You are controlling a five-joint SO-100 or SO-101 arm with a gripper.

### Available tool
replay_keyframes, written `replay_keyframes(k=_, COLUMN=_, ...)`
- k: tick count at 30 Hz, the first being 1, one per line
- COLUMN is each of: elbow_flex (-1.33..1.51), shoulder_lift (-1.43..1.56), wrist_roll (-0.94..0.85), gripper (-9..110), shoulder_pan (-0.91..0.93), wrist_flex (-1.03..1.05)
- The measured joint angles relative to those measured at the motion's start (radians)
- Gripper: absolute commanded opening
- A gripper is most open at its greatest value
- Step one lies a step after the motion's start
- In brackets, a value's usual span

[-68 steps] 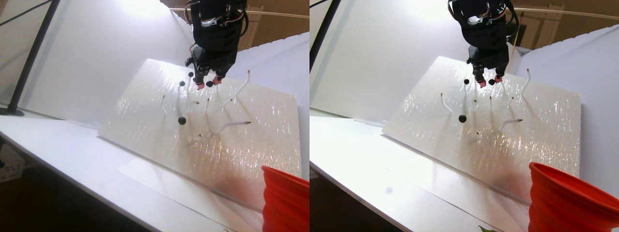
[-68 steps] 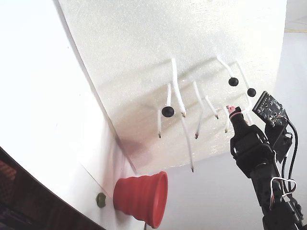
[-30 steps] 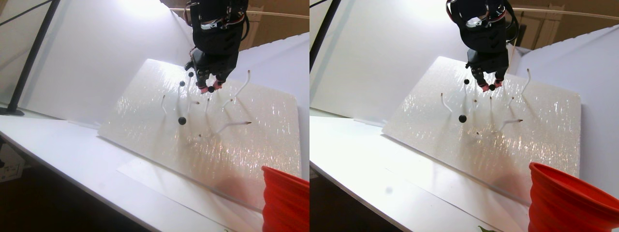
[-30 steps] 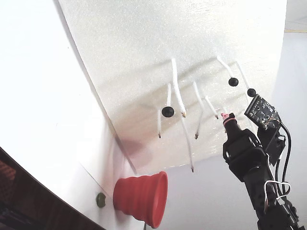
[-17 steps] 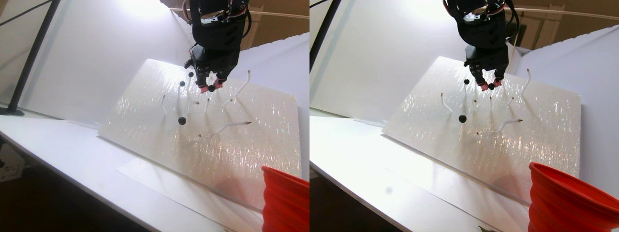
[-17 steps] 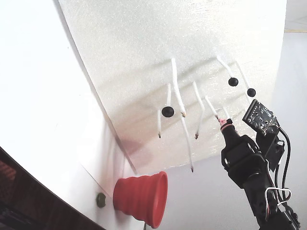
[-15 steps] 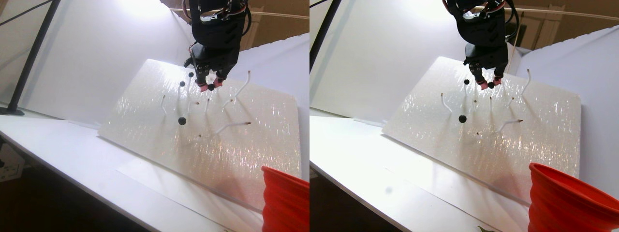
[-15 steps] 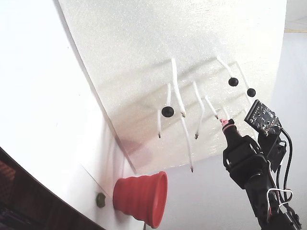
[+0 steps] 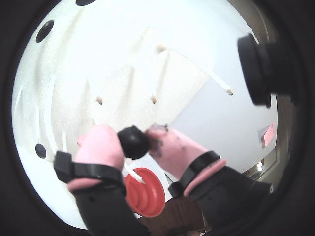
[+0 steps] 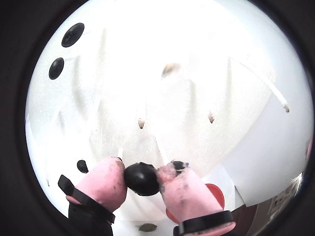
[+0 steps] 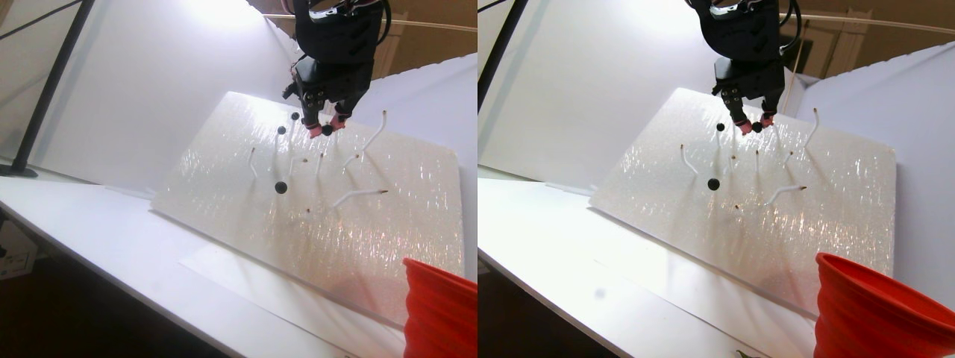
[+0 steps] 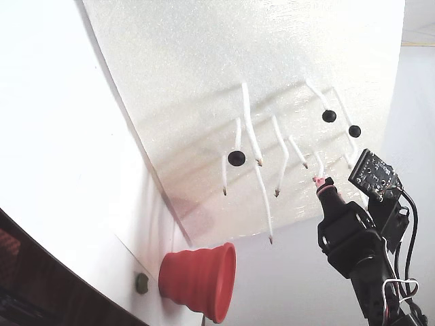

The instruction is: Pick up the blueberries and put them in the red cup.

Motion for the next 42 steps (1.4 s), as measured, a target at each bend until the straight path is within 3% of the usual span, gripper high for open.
replay_keyframes(k=42, elbow_flex=0.081, shoulder_lift=0.048, wrist_roll=-0.072, gripper=11, shoulder_pan=0.311, wrist_flex=0.032)
